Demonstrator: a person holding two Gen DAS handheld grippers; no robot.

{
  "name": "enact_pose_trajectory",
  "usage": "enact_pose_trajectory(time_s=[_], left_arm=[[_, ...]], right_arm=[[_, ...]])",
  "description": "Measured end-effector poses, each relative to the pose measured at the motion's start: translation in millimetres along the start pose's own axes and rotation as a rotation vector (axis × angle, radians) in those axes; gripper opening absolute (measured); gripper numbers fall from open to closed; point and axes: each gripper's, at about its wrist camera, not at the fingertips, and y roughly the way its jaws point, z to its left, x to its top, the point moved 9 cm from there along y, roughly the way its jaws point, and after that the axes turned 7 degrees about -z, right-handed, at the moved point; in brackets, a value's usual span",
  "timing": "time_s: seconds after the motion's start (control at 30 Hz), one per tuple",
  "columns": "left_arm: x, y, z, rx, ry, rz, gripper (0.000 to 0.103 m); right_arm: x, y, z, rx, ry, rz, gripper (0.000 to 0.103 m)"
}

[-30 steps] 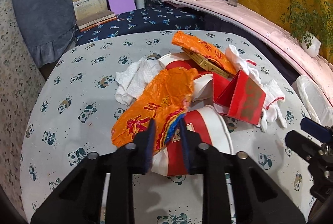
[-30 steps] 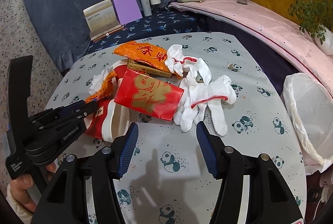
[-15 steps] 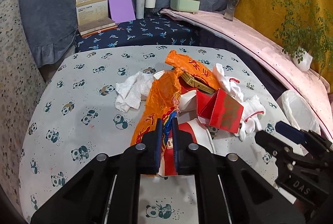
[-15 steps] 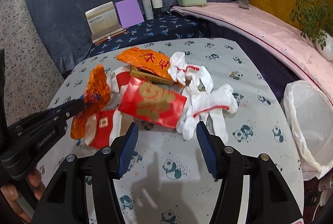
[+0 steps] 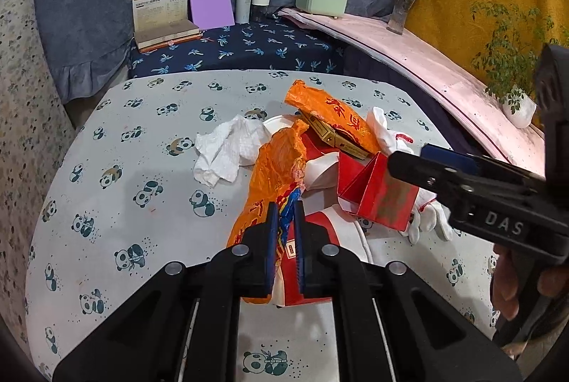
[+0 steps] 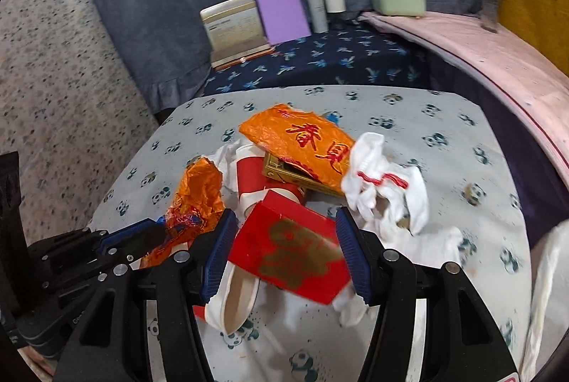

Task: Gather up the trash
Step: 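Grasp the red envelope with the right gripper while the left gripper holds the wrapper, then carry the wrapper and envelope in both grippers over the trash bin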

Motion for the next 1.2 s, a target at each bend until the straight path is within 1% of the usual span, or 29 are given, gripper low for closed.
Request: enact_pose_trajectory(time_s=[0.07,0.17,0.3,0.43,0.5,0.53,0.6,0.63,0.7,0.73,0.77,0.87,1.07,1.2], left_arm=[[2,2,-1,-0.002,0.0,0.001,0.008],[3,5,-2,-0.005,-0.002,0.004,0.008],[2,7,-4,-0.008,-0.001,0.006,0.008],[-1,7,-5,-0.008,-0.005,0.011,0.009],[-2,5,-6,-0.007,-0.006,0.013,0.008],[-3,5,-7,-0.007,-0.005,0.013,0.009],[-4,3,-8,-0.006,-0.002,0.013,0.008],[-4,1,-10,-0.005,0.0,0.011,0.008],[-4,-2,-12,-0.006,0.001,0.009,0.008],[-4,-3,-13,-0.006,0.001,0.008,0.008],[-4,-5,-14,-0.006,0.002,0.006,0.008],[-3,-11,-18,-0.006,0.008,-0.002,0.008],[6,-28,-28,-0.012,0.02,-0.032,0.008],[14,-39,-40,-0.021,0.033,-0.057,0.008]], right_arm=[[3,8,-2,0.025,-0.017,0.012,0.057],[0,20,-6,0.035,-0.042,0.052,0.056],[-15,25,-8,0.059,-0.054,0.106,0.056],[-31,20,-7,0.078,-0.058,0.117,0.056],[-38,15,-3,0.084,-0.063,0.125,0.047],[-41,13,-1,0.085,-0.067,0.129,0.045],[-47,8,4,0.079,-0.082,0.133,0.031],[-50,7,5,0.076,-0.085,0.135,0.028],[-54,4,7,0.06,-0.087,0.138,0.015],[-56,2,8,0.056,-0.086,0.139,0.011],[-58,1,8,0.052,-0.08,0.14,0.009],[-58,-8,10,0.043,-0.065,0.114,0.004],[-37,-44,11,0.034,-0.042,0.015,0.003],[-20,-71,5,0.012,-0.023,-0.044,0.003]])
